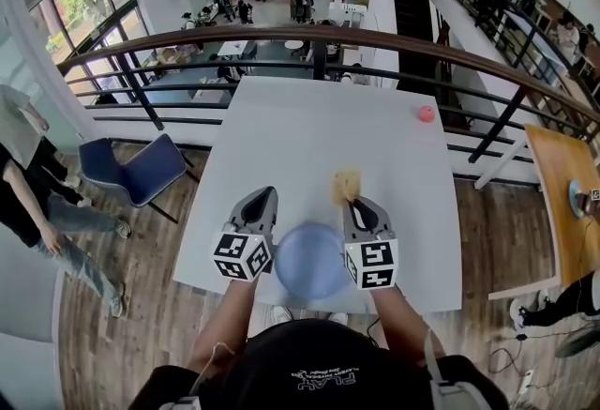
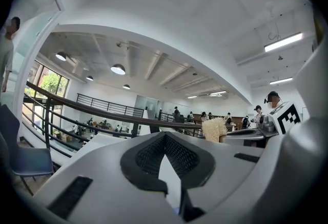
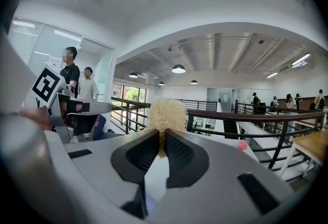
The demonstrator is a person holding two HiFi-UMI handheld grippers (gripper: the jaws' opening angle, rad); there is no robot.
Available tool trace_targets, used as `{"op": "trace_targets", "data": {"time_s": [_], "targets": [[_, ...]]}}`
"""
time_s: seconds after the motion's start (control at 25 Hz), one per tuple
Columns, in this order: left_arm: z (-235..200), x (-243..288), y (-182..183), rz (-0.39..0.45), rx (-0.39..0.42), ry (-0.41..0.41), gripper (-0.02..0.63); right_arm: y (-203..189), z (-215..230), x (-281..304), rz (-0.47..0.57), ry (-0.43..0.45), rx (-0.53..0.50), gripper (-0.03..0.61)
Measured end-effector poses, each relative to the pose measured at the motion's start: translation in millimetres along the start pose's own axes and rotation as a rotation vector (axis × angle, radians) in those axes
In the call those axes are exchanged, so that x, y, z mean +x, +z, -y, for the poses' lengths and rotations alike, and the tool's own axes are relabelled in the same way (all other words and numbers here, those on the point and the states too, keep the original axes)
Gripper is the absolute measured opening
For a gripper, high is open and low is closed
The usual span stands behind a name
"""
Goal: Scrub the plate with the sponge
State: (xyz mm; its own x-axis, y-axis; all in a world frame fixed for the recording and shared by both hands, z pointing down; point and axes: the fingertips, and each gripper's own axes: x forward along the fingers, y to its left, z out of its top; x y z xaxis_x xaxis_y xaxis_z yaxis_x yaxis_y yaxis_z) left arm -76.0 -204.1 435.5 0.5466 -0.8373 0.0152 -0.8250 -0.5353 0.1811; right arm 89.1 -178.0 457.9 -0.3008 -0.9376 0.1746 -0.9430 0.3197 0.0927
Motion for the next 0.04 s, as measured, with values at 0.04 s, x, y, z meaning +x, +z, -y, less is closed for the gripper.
{"op": "trace_targets", "data": {"time_s": [0.04], "targets": [[-1.0,-0.2,2.1,0.007,0.002,0.006,0.012,0.7,0.1,0.4,0.001,0.0,-0.001,0.043]]}}
